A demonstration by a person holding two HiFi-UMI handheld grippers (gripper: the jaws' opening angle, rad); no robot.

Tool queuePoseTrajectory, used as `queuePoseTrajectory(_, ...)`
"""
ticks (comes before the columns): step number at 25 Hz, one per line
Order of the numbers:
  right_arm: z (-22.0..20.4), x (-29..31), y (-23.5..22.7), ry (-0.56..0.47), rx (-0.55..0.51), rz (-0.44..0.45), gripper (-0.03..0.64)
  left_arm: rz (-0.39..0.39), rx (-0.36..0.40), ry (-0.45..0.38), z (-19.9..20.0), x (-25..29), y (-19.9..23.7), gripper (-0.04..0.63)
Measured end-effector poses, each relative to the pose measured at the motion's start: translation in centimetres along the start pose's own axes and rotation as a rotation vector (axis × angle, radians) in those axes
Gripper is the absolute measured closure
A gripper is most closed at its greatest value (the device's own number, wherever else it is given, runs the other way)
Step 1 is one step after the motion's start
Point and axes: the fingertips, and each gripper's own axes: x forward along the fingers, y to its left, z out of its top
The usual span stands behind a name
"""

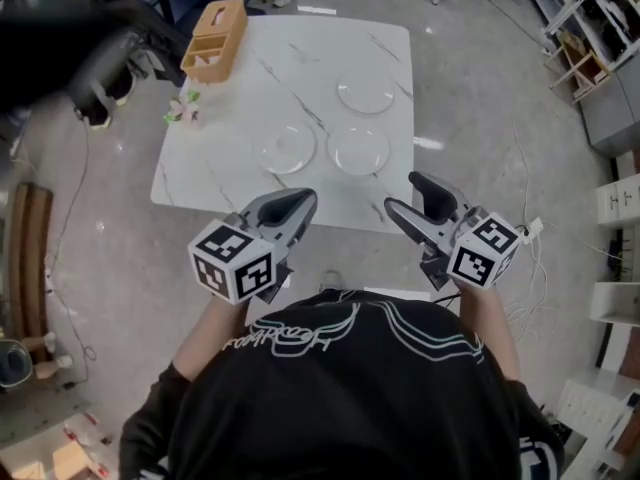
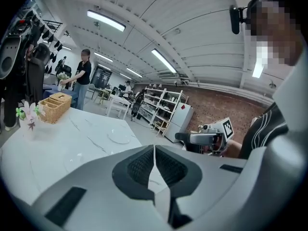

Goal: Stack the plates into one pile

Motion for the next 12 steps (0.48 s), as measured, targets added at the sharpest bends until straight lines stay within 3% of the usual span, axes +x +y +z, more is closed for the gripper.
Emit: queuePoseTrajectory(12, -2.4, 2.4, -6.5, 0.053, 0.049, -0.148, 0.314, -0.001, 0.084, 0.110, -0.6, 5.9, 6.4, 0.565)
